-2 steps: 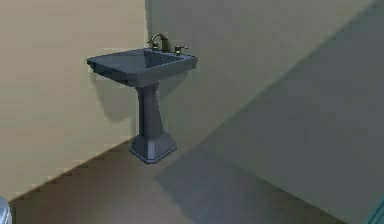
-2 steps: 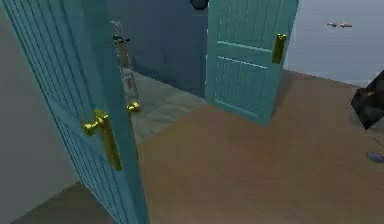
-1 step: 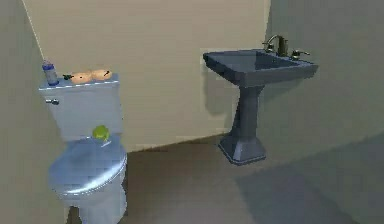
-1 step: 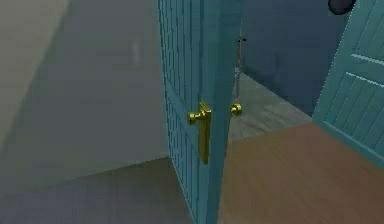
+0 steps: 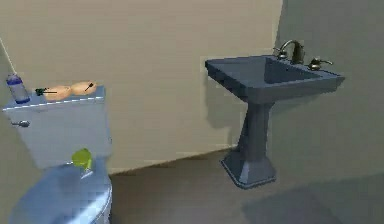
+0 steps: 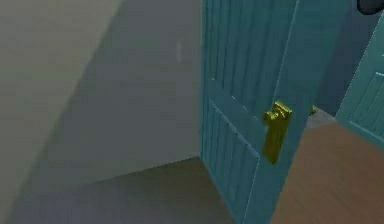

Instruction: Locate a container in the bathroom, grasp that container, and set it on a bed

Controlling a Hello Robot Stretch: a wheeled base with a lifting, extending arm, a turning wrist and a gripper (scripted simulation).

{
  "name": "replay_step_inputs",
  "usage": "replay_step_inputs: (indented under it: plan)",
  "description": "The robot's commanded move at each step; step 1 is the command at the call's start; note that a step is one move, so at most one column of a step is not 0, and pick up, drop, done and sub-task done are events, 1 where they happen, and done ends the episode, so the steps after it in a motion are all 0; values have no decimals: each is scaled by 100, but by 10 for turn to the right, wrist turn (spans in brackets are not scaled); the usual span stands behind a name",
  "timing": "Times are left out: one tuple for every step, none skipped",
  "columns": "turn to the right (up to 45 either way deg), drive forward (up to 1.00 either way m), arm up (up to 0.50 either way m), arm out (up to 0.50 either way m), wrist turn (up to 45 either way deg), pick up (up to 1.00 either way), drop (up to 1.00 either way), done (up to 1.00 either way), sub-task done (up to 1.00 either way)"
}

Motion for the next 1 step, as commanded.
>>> replay_step_inputs:
  plan:
    - [-240, 0, 0, 0, 0, 0, 0, 0, 0]
